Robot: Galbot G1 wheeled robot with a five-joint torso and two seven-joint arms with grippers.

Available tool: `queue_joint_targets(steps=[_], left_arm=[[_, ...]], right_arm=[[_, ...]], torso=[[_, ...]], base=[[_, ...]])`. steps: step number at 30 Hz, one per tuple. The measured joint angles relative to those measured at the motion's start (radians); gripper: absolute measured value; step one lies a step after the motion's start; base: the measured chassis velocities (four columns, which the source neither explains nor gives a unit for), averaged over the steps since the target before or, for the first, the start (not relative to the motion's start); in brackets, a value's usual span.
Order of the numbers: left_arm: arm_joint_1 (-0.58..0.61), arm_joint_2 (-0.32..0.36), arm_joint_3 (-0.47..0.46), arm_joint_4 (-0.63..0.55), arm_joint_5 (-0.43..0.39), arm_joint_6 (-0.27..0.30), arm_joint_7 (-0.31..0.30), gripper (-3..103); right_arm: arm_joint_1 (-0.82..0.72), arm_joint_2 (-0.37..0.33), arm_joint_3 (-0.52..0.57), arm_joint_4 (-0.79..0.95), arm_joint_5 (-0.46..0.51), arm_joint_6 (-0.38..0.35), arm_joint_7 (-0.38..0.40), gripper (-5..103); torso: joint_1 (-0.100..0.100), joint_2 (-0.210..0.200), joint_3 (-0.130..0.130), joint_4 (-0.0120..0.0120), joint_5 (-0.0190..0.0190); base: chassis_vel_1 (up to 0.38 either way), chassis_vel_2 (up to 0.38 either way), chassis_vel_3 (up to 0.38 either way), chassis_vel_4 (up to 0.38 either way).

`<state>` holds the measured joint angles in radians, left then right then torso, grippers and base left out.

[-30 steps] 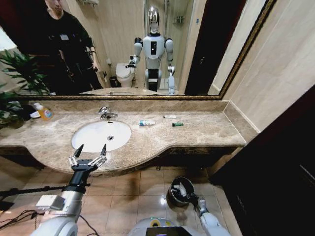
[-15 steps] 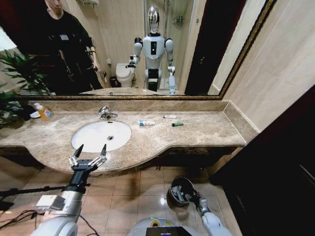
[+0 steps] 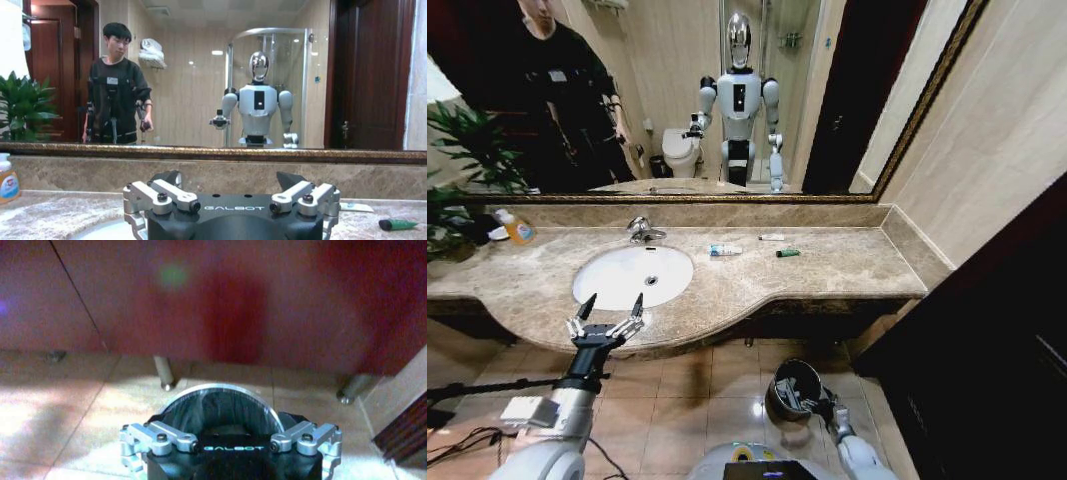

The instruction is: Pick up the trash from the sink and place it in the trash bin.

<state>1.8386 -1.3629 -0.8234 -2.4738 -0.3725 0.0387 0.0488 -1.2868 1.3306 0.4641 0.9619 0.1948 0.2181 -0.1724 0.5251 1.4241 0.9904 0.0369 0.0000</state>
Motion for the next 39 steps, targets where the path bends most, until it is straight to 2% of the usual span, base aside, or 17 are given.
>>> queue_joint_targets(steps=[4,8,9,11,12,14,17,20,22,23,29,31,34,36,39], left_arm=[[0.0,0.0,0.0,0.0,0.0,0.0,0.0,100],[0.0,0.0,0.0,0.0,0.0,0.0,0.0,100],[0.0,0.0,0.0,0.0,0.0,0.0,0.0,100],[0.0,0.0,0.0,0.0,0.0,0.0,0.0,100],[0.0,0.0,0.0,0.0,0.0,0.0,0.0,100],[0.0,0.0,0.0,0.0,0.0,0.0,0.0,100],[0.0,0.0,0.0,0.0,0.0,0.0,0.0,100],[0.0,0.0,0.0,0.0,0.0,0.0,0.0,100],[0.0,0.0,0.0,0.0,0.0,0.0,0.0,100],[0.0,0.0,0.0,0.0,0.0,0.0,0.0,100],[0.0,0.0,0.0,0.0,0.0,0.0,0.0,100],[0.0,0.0,0.0,0.0,0.0,0.0,0.0,100],[0.0,0.0,0.0,0.0,0.0,0.0,0.0,100],[0.0,0.0,0.0,0.0,0.0,0.0,0.0,100],[0.0,0.0,0.0,0.0,0.0,0.0,0.0,100]], right_arm=[[-0.046,-0.022,-0.003,0.108,0.038,-0.015,0.013,100],[-0.143,-0.075,0.001,0.35,0.108,-0.036,0.058,100],[-0.143,-0.075,0.001,0.35,0.108,-0.036,0.058,100],[-0.21,-0.109,0.016,0.508,0.14,-0.047,0.081,100],[-0.21,-0.109,0.016,0.508,0.14,-0.047,0.081,100],[-0.277,-0.138,0.034,0.663,0.158,-0.053,0.096,100],[-0.314,-0.152,0.045,0.759,0.163,-0.061,0.108,100],[-0.333,-0.163,0.055,0.883,0.168,-0.088,0.125,100],[-0.305,-0.171,0.055,0.98,0.172,-0.135,0.143,100],[-0.305,-0.171,0.055,0.98,0.172,-0.135,0.143,100],[-0.144,-0.201,0.006,1.054,0.199,-0.276,0.153,100],[-0.113,-0.206,-0.006,1.051,0.204,-0.295,0.153,100],[0.031,-0.222,-0.056,0.984,0.228,-0.352,0.147,100],[0.065,-0.226,-0.066,0.96,0.233,-0.36,0.145,100],[0.208,-0.243,-0.123,0.848,0.262,-0.381,0.138,100]], torso=[[0.0,0.0,0.0,-0.0001,0.0002],[0.0,0.0,0.0,-0.0001,0.0002],[0.0,0.0,0.0,-0.0001,0.0002],[0.0,0.0,0.0,-0.0001,-0.0002],[0.0,0.0,0.0,-0.0001,-0.0002],[0.0,0.0,0.0,-0.0001,-0.0001],[0.0,0.0,0.0,-0.0002,-0.0001],[0.0,0.0,0.0,-0.0002,-0.0001],[0.0,0.0,0.0,-0.0002,0.0],[0.0,0.0,0.0,-0.0002,0.0],[0.0,0.0,0.0,0.0,0.0001],[0.0,0.0,0.0,-0.0001,0.0001],[0.0,0.0,0.0,0.0,0.0001],[0.0,0.0,0.0,0.0,0.0002],[0.0,0.0,0.0,0.0,0.0002]], base=[[0.0,0.0,0.0,0.0],[0.0,0.0,0.0,0.0],[0.0,0.0,0.0,0.0],[0.0,0.0,0.0,0.0],[0.0,0.0,0.0,0.0],[0.0,0.0,0.0,0.0],[0.0,0.0,0.0,0.0],[0.0,0.0,0.0,0.0],[0.0,0.0,0.0,0.0],[0.0,0.0,0.0,0.0],[0.0,0.0,0.0,0.0],[0.0,0.0,0.0,0.0],[0.0,0.0,0.0,0.0],[0.0,0.0,0.0,0.0],[0.0,0.0,0.0,0.0]])
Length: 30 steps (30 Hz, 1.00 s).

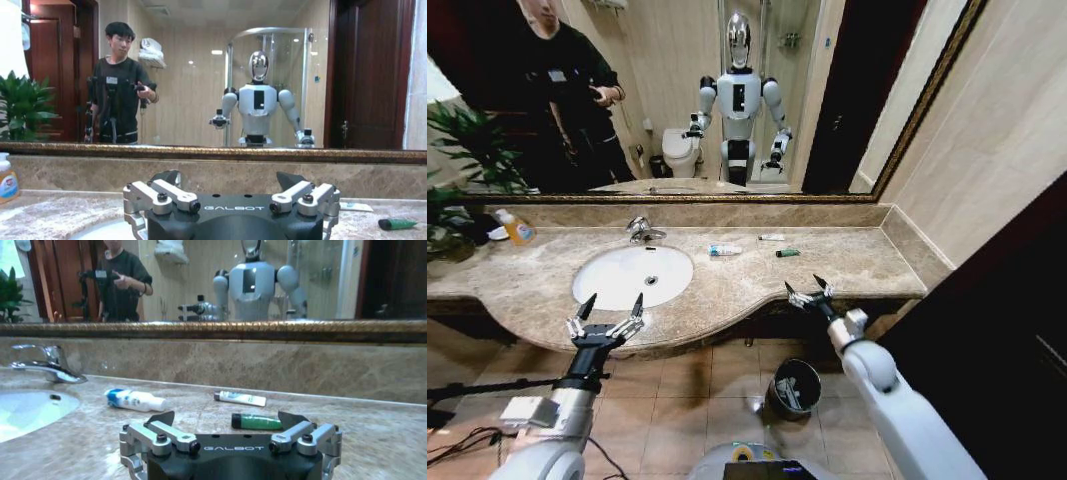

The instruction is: Pick up the trash from the sink and place it in the trash bin.

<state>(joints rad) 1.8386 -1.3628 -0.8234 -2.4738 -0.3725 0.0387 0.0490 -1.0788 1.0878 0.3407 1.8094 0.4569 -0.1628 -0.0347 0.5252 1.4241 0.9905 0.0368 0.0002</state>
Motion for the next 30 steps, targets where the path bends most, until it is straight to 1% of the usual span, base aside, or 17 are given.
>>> queue_joint_targets(steps=[1,6,7,9,11,13,14,15,17,18,19,21,22,26,28,29,30], left_arm=[[0.0,0.0,0.0,0.0,0.0,0.0,0.0,100],[0.0,0.0,0.0,0.0,0.0,0.0,0.0,100],[0.0,0.0,0.0,0.0,0.0,0.0,0.0,100],[0.0,0.0,0.0,0.0,0.0,0.0,0.0,100],[0.0,0.0,0.0,0.0,0.0,0.0,0.0,100],[0.0,0.0,0.0,0.0,0.0,0.0,0.0,100],[0.0,0.0,0.0,0.0,0.0,0.0,0.0,100],[0.0,0.0,0.0,0.0,0.0,0.0,0.0,100],[0.0,0.0,0.0,0.0,0.0,0.0,0.0,100],[0.0,0.0,0.0,0.0,0.0,0.0,0.0,100],[0.0,0.0,0.0,0.0,0.0,0.0,0.0,100],[0.0,0.0,0.0,0.0,0.0,0.0,0.0,100],[0.0,0.0,0.0,0.0,0.0,0.0,0.0,100],[0.0,0.0,0.0,0.0,0.0,0.0,0.0,100],[0.0,0.0,0.0,0.0,0.0,0.0,0.0,100],[0.0,0.0,0.0,0.0,0.0,0.0,0.0,100],[0.0,0.0,0.0,0.0,0.0,0.0,0.0,100]], right_arm=[[0.0,0.0,0.0,0.0,0.0,0.0,0.0,100],[0.162,0.0,-0.095,-0.146,0.034,-0.017,-0.01,100],[0.232,0.003,-0.133,-0.202,0.046,-0.028,-0.02,100],[0.264,0.003,-0.147,-0.227,0.051,-0.035,-0.038,100],[0.352,-0.003,-0.171,-0.303,0.046,-0.058,-0.134,100],[0.464,-0.011,-0.187,-0.424,0.004,-0.072,-0.287,100],[0.464,-0.011,-0.187,-0.424,0.004,-0.072,-0.287,100],[0.488,-0.013,-0.19,-0.453,-0.005,-0.08,-0.321,100],[0.574,-0.013,-0.202,-0.554,-0.032,-0.112,-0.434,100],[0.574,-0.013,-0.202,-0.554,-0.032,-0.112,-0.434,100],[0.619,-0.009,-0.204,-0.611,-0.061,-0.12,-0.498,100],[0.631,-0.007,-0.205,-0.625,-0.07,-0.12,-0.513,100],[0.677,-0.004,-0.212,-0.677,-0.094,-0.121,-0.57,100],[0.714,-0.005,-0.225,-0.721,-0.114,-0.122,-0.622,100],[0.727,-0.01,-0.232,-0.75,-0.141,-0.113,-0.69,100],[0.727,-0.01,-0.232,-0.75,-0.141,-0.113,-0.69,100],[0.729,-0.013,-0.232,-0.761,-0.155,-0.105,-0.724,100]], torso=[[0.0,0.0,0.0,0.0,0.0],[0.0,0.0,0.0,-0.0001,0.0],[0.0,0.0,0.0,0.0,-0.0001],[0.0,0.0,0.0,0.0001,0.0001],[0.0,0.0,0.0,0.0002,-0.0002],[0.0,0.0,0.0,0.0002,-0.0007],[0.0,0.0,0.0,0.0002,-0.0007],[0.0,0.0,0.0,0.0001,-0.0002],[0.0,0.0,0.0,0.0,-0.0001],[0.0,0.0,0.0,0.0,-0.0001],[0.0,0.0,0.0,-0.0001,-0.0003],[0.0,0.0,0.0,-0.0001,-0.0002],[0.0,0.0,0.0,0.0001,-0.0003],[0.0,0.0,0.0,0.0,-0.0002],[0.0,0.0,0.0,0.0001,-0.0001],[0.0,0.0,0.0,0.0001,-0.0001],[0.0,0.0,0.0,0.0,-0.0001]], base=[[0.0,0.0,0.0,0.0],[0.0,0.0,0.0,0.0],[0.0,0.0,0.0,0.0],[0.0,0.0,0.0,0.0],[0.0,0.0,0.0,0.0],[0.0,0.0,0.0,0.0],[0.0,0.0,0.0,0.0],[0.0,0.0,0.0,0.0],[0.0,0.0,0.0,0.0],[0.0,0.0,0.0,0.0],[0.0,0.0,0.0,0.0],[0.0,0.0,0.0,0.0],[0.0,0.0,0.0,0.0],[0.0,0.0,0.0,0.0],[0.0,0.0,0.0,0.0],[0.0,0.0,0.0,0.0],[0.0,0.0,0.0,0.0]])
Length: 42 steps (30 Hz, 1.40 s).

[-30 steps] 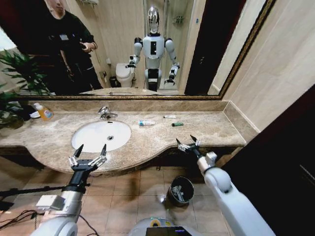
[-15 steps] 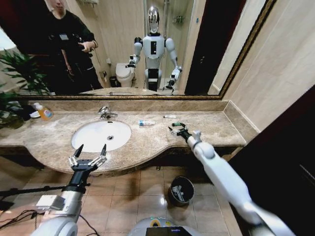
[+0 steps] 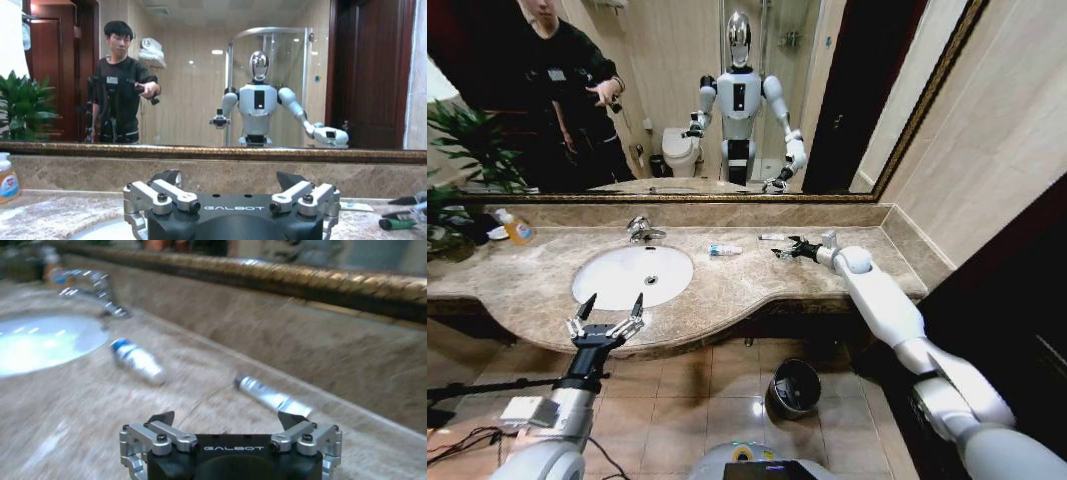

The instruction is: Pick up the trash from the sink and place it in the trash bin.

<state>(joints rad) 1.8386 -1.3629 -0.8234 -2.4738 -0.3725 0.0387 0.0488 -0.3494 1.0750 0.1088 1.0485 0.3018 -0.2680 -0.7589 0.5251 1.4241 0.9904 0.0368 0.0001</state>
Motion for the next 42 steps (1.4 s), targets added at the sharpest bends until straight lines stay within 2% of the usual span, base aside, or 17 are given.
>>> queue_joint_targets(steps=[2,3,8,11,14,17,19,22,25,27,28,31,32,34,37,41,42], left_arm=[[0.0,0.0,0.0,0.0,0.0,0.0,0.0,100],[0.0,0.0,0.0,0.0,0.0,0.0,0.0,100],[0.0,0.0,0.0,0.0,0.0,0.0,0.0,100],[0.0,0.0,0.0,0.0,0.0,0.0,0.0,100],[0.0,0.0,0.0,0.0,0.0,0.0,0.0,100],[0.0,0.0,0.0,0.0,0.0,0.0,0.0,100],[0.0,0.0,0.0,0.0,0.0,0.0,0.0,100],[0.0,0.0,0.0,0.0,0.0,0.0,0.0,100],[0.0,0.0,0.0,0.0,0.0,0.0,0.0,100],[0.0,0.0,0.0,0.0,0.0,0.0,0.0,100],[0.0,0.0,0.0,0.0,0.0,0.0,0.0,100],[0.0,0.0,0.0,0.0,0.0,0.0,0.0,100],[0.0,0.0,0.0,0.0,0.0,0.0,0.0,100],[0.0,0.0,0.0,0.0,0.0,0.0,0.0,100],[0.0,0.0,0.0,0.0,0.0,0.0,0.0,100],[0.0,0.0,0.0,0.0,0.0,0.0,0.0,100],[0.0,0.0,0.0,0.0,0.0,0.0,0.0,100]], right_arm=[[0.006,-0.005,0.001,-0.036,-0.033,0.029,-0.08,100],[0.008,-0.005,0.002,-0.051,-0.043,0.037,-0.092,100],[0.016,0.0,0.006,-0.083,-0.05,0.048,-0.092,103],[0.021,0.005,0.008,-0.098,-0.049,0.052,-0.072,94],[0.021,0.007,0.008,-0.102,-0.042,0.051,-0.066,90],[0.02,0.009,0.008,-0.109,-0.036,0.052,-0.058,73],[0.019,0.01,0.009,-0.11,-0.036,0.052,-0.057,73],[0.015,0.013,0.009,-0.118,-0.036,0.063,-0.042,57],[0.015,0.014,0.009,-0.118,-0.036,0.064,-0.029,51],[0.013,0.014,0.008,-0.117,-0.035,0.064,-0.016,41],[0.013,0.014,0.008,-0.117,-0.035,0.064,-0.016,41],[0.007,0.013,0.005,-0.11,-0.035,0.065,-0.004,25],[0.007,0.013,0.005,-0.11,-0.035,0.065,-0.004,25],[-0.001,0.011,0.005,-0.098,-0.031,0.066,0.006,16],[-0.015,0.009,0.005,-0.077,-0.021,0.066,0.029,14],[-0.066,0.003,0.013,0.011,0.025,0.059,0.11,5],[-0.066,0.003,0.013,0.011,0.025,0.059,0.11,5]], torso=[[0.0,0.0,0.0,-0.0002,0.0],[0.0,0.0,0.0,-0.0002,0.0001],[0.0,0.0,0.0,-0.0001,0.0],[0.0,0.0,0.0,0.0,-0.0001],[0.0,0.0,0.0,-0.0001,-0.0001],[0.0,0.0,0.0,0.0,-0.0002],[0.0,0.0,0.0,0.0,-0.0002],[0.0,0.0,0.0,-0.0001,-0.0002],[0.0,0.0,0.0,-0.0001,-0.0002],[0.0,0.0,0.0,-0.0001,-0.0002],[0.0,0.0,0.0,-0.0001,-0.0002],[0.0,0.0,0.0,0.0,0.0001],[0.0,0.0,0.0,0.0,0.0001],[0.0,0.0,0.0,-0.0001,-0.0001],[0.0,0.0,0.0,-0.0001,-0.0001],[0.0,0.0,0.0,0.0,-0.0001],[0.0,0.0,0.0,0.0,-0.0001]], base=[[0.0,0.0,0.0,0.0],[0.0,0.0,0.0,0.0],[0.0,0.0,0.0,0.0],[0.0,0.0,0.0,0.0],[0.0,0.0,0.0,0.0],[0.0,0.0,0.0,0.0],[0.0,0.0,0.0,0.0],[0.0,0.0,0.0,0.0],[0.0,0.0,0.0,0.0],[0.0,0.0,0.0,0.0],[0.0,0.0,0.0,0.0],[0.0,0.0,0.0,0.0],[0.0,0.0,0.0,0.0],[0.0,0.0,0.0,0.0],[0.0,0.0,0.0,0.0],[0.0,0.0,0.0,0.0],[0.0,0.0,0.0,0.0]])
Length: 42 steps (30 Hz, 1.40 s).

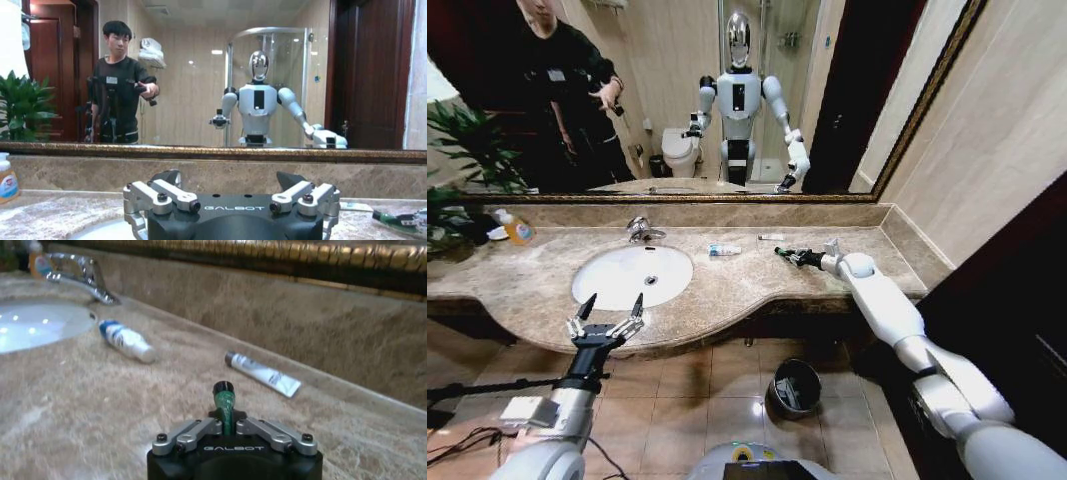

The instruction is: Pick up the trash from the sink and place it in the trash bin.

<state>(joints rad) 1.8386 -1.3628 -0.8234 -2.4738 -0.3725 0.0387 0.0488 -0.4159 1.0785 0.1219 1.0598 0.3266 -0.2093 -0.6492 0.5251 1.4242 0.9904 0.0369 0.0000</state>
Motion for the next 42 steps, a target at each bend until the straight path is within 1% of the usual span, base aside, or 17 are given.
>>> queue_joint_targets(steps=[2,3,7,8,10,11,13,14,15,16,19,20,22,29,33,37,42], left_arm=[[0.0,0.0,0.0,0.0,0.0,0.0,0.0,100],[0.0,0.0,0.0,0.0,0.0,0.0,0.0,100],[0.0,0.0,0.0,0.0,0.0,0.0,0.0,100],[0.0,0.0,0.0,0.0,0.0,0.0,0.0,100],[0.0,0.0,0.0,0.0,0.0,0.0,0.0,100],[0.0,0.0,0.0,0.0,0.0,0.0,0.0,100],[0.0,0.0,0.0,0.0,0.0,0.0,0.0,100],[0.0,0.0,0.0,0.0,0.0,0.0,0.0,100],[0.0,0.0,0.0,0.0,0.0,0.0,0.0,100],[0.0,0.0,0.0,0.0,0.0,0.0,0.0,100],[0.0,0.0,0.0,0.0,0.0,0.0,0.0,100],[0.0,0.0,0.0,0.0,0.0,0.0,0.0,100],[0.0,0.0,0.0,0.0,0.0,0.0,0.0,100],[0.0,0.0,0.0,0.0,0.0,0.0,0.0,100],[0.0,0.0,0.0,0.0,0.0,0.0,0.0,100],[0.0,0.0,0.0,0.0,0.0,0.0,0.0,100],[0.0,0.0,0.0,0.0,0.0,0.0,0.0,100]], right_arm=[[-0.052,-0.001,0.017,0.079,0.047,-0.003,0.089,4],[-0.052,-0.001,0.017,0.079,0.047,-0.003,0.089,4],[-0.159,-0.002,0.057,0.254,0.141,-0.024,0.299,4],[-0.159,-0.002,0.057,0.254,0.141,-0.024,0.299,4],[-0.214,-0.003,0.086,0.34,0.171,-0.028,0.391,4],[-0.214,-0.003,0.086,0.34,0.171,-0.028,0.391,4],[-0.285,-0.004,0.115,0.442,0.197,-0.029,0.492,4],[-0.301,-0.004,0.121,0.462,0.202,-0.029,0.513,4],[-0.356,-0.004,0.138,0.524,0.21,-0.023,0.584,4],[-0.356,-0.004,0.138,0.524,0.21,-0.023,0.584,4],[-0.478,0.003,0.162,0.634,0.212,0.02,0.7,4],[-0.478,0.003,0.162,0.634,0.212,0.02,0.7,4],[-0.571,0.008,0.189,0.717,0.206,0.046,0.742,4],[-0.789,0.024,0.291,0.901,0.171,0.049,0.743,4],[-0.98,0.066,0.373,0.953,0.109,0.12,0.7,4],[-1.059,0.087,0.403,0.952,0.093,0.163,0.677,4],[-1.187,0.104,0.447,0.875,0.077,0.277,0.613,4]], torso=[[0.0,0.0,0.0,0.0,0.0001],[0.0,0.0,0.0,0.0,0.0001],[0.0,0.0,0.0,0.0,0.0001],[0.0,0.0,0.0,0.0,0.0001],[0.0,0.0,0.0,0.0,0.0],[0.0,0.0,0.0,0.0,0.0],[0.0,0.0,0.0,-0.0001,-0.0001],[0.0,0.0,0.0,0.0,0.0],[0.0,0.0,0.0,-0.0001,-0.0003],[0.0,0.0,0.0,-0.0001,-0.0003],[0.0,0.0,0.0,0.0,0.0001],[0.0,0.0,0.0,0.0,0.0001],[0.0,0.0,0.0,-0.0001,0.0002],[0.0,0.0,0.0,-0.0002,-0.0003],[0.0,0.0,0.0,-0.0001,-0.0001],[0.0,0.0,0.0,-0.0001,0.0],[0.0,0.0,0.0,-0.0002,0.0]], base=[[0.0,0.0,0.0,0.0],[0.0,0.0,0.0,0.0],[0.0,0.0,0.0,0.0],[0.0,0.0,0.0,0.0],[0.0,0.0,0.0,0.0],[0.0,0.0,0.0,0.0],[0.0,0.0,0.0,0.0],[0.0,0.0,0.0,0.0],[0.0,0.0,0.0,0.0],[0.0,0.0,0.0,0.0],[0.0,0.0,0.0,0.0],[0.0,0.0,0.0,0.0],[0.0,0.0,0.0,0.0],[0.0,0.0,0.0,0.0],[0.0,0.0,0.0,0.0],[0.0,0.0,0.0,0.0],[0.0,0.0,0.0,0.0]])
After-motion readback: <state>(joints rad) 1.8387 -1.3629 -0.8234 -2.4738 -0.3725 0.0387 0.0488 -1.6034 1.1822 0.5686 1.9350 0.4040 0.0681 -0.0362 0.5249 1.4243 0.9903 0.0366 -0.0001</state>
